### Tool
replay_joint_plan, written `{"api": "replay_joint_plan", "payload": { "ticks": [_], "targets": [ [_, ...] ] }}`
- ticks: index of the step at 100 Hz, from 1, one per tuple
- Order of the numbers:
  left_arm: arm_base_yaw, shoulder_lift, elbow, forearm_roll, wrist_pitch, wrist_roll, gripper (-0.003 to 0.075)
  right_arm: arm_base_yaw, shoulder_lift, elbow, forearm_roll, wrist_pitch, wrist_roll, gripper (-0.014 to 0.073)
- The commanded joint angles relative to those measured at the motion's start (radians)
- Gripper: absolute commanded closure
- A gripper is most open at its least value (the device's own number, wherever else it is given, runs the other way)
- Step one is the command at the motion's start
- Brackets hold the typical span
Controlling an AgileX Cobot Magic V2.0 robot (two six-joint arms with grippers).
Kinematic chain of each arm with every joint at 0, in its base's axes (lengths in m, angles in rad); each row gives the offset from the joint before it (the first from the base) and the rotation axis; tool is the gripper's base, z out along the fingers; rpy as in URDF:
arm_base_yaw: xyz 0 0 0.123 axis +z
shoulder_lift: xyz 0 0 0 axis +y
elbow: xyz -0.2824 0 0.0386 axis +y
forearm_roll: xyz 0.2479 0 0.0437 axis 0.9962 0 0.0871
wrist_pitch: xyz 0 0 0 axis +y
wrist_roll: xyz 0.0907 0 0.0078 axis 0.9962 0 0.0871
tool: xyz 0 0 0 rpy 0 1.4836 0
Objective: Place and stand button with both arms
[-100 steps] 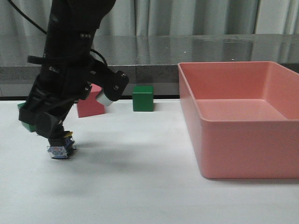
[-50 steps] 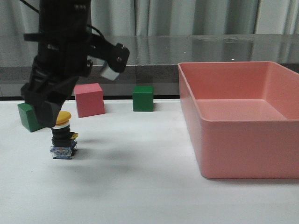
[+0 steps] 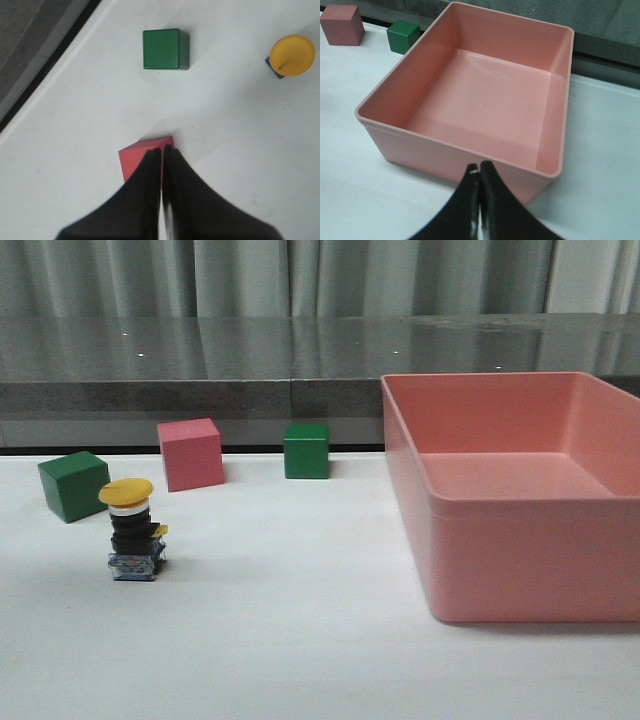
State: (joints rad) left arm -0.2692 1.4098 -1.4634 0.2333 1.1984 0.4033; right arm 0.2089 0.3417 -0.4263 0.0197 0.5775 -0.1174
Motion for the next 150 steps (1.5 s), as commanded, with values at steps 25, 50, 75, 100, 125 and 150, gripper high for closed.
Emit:
{"api": "replay_joint_plan", "payload": {
  "ticks": [25, 50, 75, 100, 125, 150],
  "targets": [
    [0.088, -0.615, 0.471, -0.26, -0.521, -0.02, 0.074, -0.005, 0.007, -0.026, -0.007, -0.069, -0.003, 0.0655],
    [0.088, -1.12, 0.903, -0.303, -0.801, -0.02, 0.074, -0.005, 0.007, -0.026, -0.007, -0.069, -0.003, 0.0655],
    [0.088, -1.448, 1.12, -0.309, -0.852, -0.022, 0.074, -0.005, 0.007, -0.026, -0.007, -0.069, -0.003, 0.0655],
    [0.088, -1.4, 1.167, -0.311, -0.854, -0.022, 0.074, -0.005, 0.008, -0.026, -0.007, -0.066, -0.003, 0.0655],
    [0.088, -1.4, 1.178, -0.301, -0.854, -0.022, 0.074, -0.005, 0.008, -0.026, -0.007, -0.066, -0.003, 0.0655],
    [0.097, -1.4, 1.314, -0.259, -1.04, -0.089, 0.074, -0.005, 0.008, -0.026, -0.007, -0.066, -0.003, 0.0655]
  ]
}}
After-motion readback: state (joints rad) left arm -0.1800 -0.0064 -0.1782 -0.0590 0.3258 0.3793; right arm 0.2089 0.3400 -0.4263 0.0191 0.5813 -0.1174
